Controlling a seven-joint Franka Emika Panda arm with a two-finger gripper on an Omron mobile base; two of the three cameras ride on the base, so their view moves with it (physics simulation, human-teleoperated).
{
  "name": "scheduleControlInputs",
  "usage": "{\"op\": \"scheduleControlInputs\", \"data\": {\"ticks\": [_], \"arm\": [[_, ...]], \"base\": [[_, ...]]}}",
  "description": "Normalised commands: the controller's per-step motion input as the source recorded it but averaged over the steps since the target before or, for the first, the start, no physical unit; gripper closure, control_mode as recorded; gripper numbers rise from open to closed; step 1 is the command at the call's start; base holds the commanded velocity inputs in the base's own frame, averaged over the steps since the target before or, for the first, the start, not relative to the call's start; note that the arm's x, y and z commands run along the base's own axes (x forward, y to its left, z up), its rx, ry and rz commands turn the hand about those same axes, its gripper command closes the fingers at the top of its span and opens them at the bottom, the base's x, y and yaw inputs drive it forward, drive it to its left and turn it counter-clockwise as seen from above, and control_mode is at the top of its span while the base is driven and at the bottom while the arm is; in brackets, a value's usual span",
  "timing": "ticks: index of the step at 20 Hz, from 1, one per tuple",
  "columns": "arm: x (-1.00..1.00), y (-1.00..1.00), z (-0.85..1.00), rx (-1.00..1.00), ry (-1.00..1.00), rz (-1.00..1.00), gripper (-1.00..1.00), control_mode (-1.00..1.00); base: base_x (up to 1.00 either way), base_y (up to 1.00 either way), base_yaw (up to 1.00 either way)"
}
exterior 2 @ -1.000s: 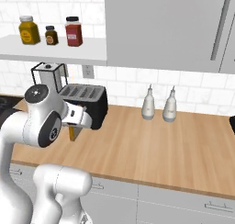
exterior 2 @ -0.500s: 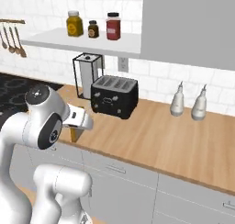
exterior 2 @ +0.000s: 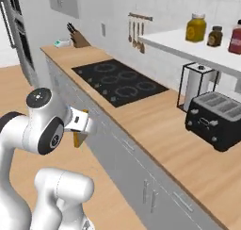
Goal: Start the toaster. Once the lever pops up, take the bread to the plate on the dining counter.
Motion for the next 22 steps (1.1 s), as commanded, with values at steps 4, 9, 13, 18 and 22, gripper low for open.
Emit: {"op": "scheduleControlInputs", "data": {"ticks": [4,9,13,18,22], "arm": [[0.00,0.00,0.00,0.00,0.00,0.00,1.00,1.00],[0.00,0.00,0.00,0.00,0.00,0.00,1.00,1.00],[0.00,0.00,0.00,0.00,0.00,0.00,1.00,1.00],[0.00,0.00,0.00,0.00,0.00,0.00,1.00,1.00],[0.00,0.00,0.00,0.00,0.00,0.00,1.00,1.00]], "base": [[-0.03,0.01,0.97],[0.00,0.00,0.70],[0.00,-0.08,0.67],[-0.01,-0.08,0.66],[-0.21,-0.11,0.74]]}}
